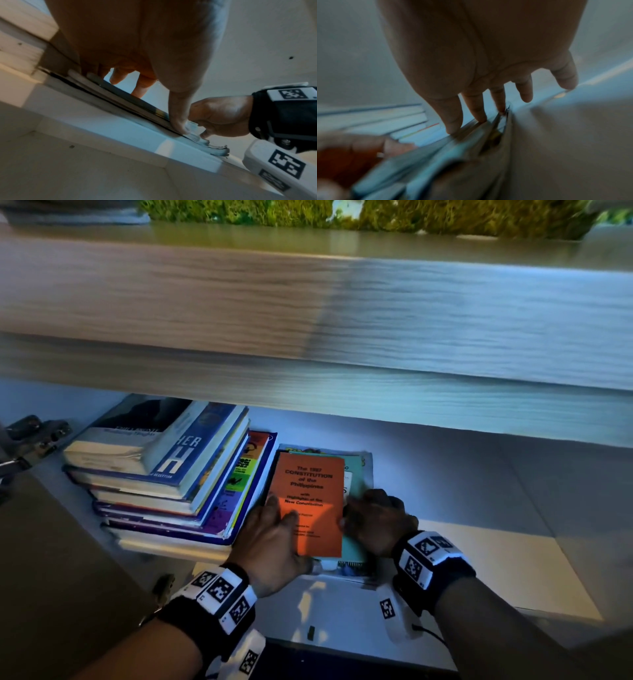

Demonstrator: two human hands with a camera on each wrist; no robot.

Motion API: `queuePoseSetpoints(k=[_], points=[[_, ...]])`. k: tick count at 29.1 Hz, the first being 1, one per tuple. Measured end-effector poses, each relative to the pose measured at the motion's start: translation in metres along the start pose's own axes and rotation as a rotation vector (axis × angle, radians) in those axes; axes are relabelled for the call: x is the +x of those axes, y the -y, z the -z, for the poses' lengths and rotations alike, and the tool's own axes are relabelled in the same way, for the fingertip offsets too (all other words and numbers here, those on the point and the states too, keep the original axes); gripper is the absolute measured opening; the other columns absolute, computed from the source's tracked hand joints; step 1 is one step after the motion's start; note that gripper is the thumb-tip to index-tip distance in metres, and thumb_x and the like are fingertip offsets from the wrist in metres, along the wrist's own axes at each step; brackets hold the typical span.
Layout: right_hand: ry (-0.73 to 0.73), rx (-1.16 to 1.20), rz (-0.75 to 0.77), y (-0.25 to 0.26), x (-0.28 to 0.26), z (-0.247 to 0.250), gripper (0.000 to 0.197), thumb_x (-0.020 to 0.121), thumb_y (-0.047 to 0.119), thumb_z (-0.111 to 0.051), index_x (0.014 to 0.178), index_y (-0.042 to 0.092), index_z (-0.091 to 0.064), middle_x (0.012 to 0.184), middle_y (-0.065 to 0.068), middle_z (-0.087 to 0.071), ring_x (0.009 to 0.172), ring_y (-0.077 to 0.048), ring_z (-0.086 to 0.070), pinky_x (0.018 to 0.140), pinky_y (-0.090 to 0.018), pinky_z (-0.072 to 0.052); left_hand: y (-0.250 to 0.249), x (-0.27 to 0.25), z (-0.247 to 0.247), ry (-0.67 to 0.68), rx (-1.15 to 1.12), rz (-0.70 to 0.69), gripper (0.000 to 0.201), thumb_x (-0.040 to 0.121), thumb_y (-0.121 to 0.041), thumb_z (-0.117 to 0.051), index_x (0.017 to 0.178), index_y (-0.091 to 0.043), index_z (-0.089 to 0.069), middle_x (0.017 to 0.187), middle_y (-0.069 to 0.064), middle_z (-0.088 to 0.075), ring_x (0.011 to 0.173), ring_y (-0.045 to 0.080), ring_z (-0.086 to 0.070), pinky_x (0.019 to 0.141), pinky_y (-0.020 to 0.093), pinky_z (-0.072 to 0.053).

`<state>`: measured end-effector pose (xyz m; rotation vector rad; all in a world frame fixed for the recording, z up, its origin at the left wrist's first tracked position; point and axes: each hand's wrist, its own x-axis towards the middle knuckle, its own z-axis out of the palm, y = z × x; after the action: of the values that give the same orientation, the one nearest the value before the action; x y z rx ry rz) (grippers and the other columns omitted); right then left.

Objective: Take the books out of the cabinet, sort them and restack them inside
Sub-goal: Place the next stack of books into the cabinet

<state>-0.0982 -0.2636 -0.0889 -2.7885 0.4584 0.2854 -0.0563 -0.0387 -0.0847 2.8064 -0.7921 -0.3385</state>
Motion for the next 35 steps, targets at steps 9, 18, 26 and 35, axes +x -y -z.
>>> queuePoseSetpoints(k=[9, 18, 26, 35], points=[[0.001, -0.125, -0.108, 0.022, 0.012, 0.017, 0.028, 0.095, 0.041, -0.045, 0.118, 0.032, -0.059, 0.121, -0.005, -0.044, 0.115, -0.036, -0.043, 0.089, -0.049, -0.043, 0.000, 0.003, -0.005, -0.086, 0.013, -0.014, 0.091, 0.082, -0.077, -0.052, 0.156, -0.029, -0.028, 0.167, 0.015, -0.006, 0.154, 0.033, -0.001, 0.125, 0.045, -0.014], [-0.017, -0.056, 0.136, -0.007, 0.010, 0.023, 0.018, 0.097, 0.027, -0.047, 0.101, 0.022, -0.064, 0.109, -0.006, -0.059, 0.099, -0.031, -0.062, 0.082, -0.029, -0.040, -0.006, 0.014, 0.002, 0.035, -0.004, -0.038, 0.103, 0.073, -0.080, -0.060, 0.157, -0.039, -0.017, 0.169, 0.006, 0.007, 0.155, 0.029, 0.000, 0.125, 0.048, -0.015], [-0.071, 0.086, 0.188, -0.008, -0.011, 0.023, 0.048, 0.089, 0.026, -0.060, 0.135, 0.037, -0.051, 0.124, 0.000, -0.069, 0.112, -0.032, -0.061, 0.094, -0.039, -0.053, -0.001, 0.003, 0.006, 0.017, -0.026, -0.050, 0.098, 0.074, -0.069, -0.070, 0.156, -0.038, -0.026, 0.169, 0.004, -0.001, 0.154, 0.026, -0.008, 0.124, 0.039, -0.019], [-0.089, 0.087, 0.205, -0.008, -0.021, 0.009, 0.056, 0.082, 0.037, -0.050, 0.139, 0.041, -0.046, 0.128, -0.002, -0.065, 0.114, -0.035, -0.061, 0.099, -0.044, -0.052, 0.004, -0.013, 0.006, 0.031, -0.024, -0.095, 0.092, 0.077, -0.063, -0.071, 0.155, -0.037, -0.028, 0.167, 0.004, -0.005, 0.154, 0.024, -0.011, 0.124, 0.035, -0.018]])
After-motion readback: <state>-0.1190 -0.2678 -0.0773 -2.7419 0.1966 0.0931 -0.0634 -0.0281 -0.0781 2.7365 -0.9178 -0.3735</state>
